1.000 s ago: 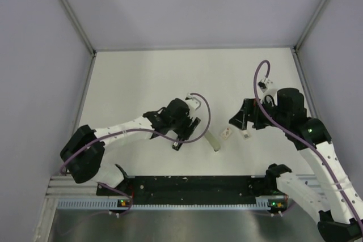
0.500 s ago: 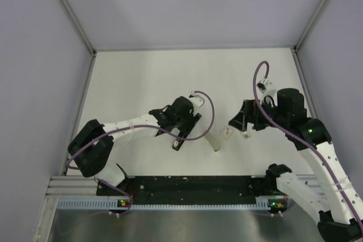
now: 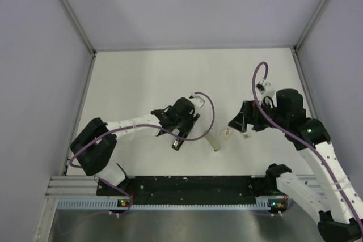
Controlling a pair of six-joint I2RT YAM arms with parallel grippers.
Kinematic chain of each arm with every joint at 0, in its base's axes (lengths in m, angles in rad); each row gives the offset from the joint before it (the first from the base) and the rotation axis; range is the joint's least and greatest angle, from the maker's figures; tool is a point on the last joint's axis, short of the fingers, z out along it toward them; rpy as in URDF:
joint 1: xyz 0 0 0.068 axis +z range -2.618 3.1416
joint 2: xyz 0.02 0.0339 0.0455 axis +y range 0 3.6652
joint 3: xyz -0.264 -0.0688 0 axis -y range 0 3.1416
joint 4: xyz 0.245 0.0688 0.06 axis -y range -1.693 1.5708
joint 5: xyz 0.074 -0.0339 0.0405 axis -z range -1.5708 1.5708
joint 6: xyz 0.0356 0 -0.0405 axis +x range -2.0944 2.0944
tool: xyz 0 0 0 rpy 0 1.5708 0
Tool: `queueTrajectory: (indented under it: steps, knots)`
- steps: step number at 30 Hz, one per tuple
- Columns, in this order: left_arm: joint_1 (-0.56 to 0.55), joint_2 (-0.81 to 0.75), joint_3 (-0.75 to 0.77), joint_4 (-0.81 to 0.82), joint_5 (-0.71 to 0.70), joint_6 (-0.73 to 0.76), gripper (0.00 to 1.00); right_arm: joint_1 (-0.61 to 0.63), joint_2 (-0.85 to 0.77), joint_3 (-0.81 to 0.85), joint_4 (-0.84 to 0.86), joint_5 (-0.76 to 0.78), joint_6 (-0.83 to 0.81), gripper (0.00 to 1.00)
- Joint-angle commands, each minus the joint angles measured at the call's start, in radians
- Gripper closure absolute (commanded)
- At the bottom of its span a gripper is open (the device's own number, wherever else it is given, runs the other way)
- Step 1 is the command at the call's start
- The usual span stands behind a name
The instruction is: Unload the staples from the stapler
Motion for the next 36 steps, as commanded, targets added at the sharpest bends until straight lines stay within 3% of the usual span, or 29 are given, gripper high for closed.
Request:
queueTrajectory:
  steps: [1, 5, 8, 17, 27, 36]
  knots:
    - [-0.005, 0.0, 0.018, 0.017, -0.054, 0.0, 0.55, 0.007, -0.007, -0.013, 0.005, -0.013, -0.003, 0.01]
    - [-0.009, 0.014, 0.029, -0.008, -0.11, -0.007, 0.72, 0.005, 0.001, -0.018, 0.013, -0.008, 0.001, 0.01]
    - [-0.017, 0.016, 0.026, -0.009, -0.13, -0.006, 1.0, 0.005, 0.01, -0.027, 0.02, -0.005, 0.003, 0.02]
    - [-0.034, -0.061, 0.043, -0.043, -0.072, 0.034, 1.0, 0.007, 0.041, -0.058, 0.063, 0.007, -0.005, 0.03]
    - [-0.034, -0.217, 0.109, -0.13, 0.219, 0.111, 1.0, 0.031, 0.024, -0.046, 0.141, -0.08, -0.023, 0.05]
    - [-0.034, -0.323, 0.126, -0.229, 0.336, 0.204, 1.0, 0.082, 0.035, -0.04, 0.174, -0.08, -0.055, 0.06]
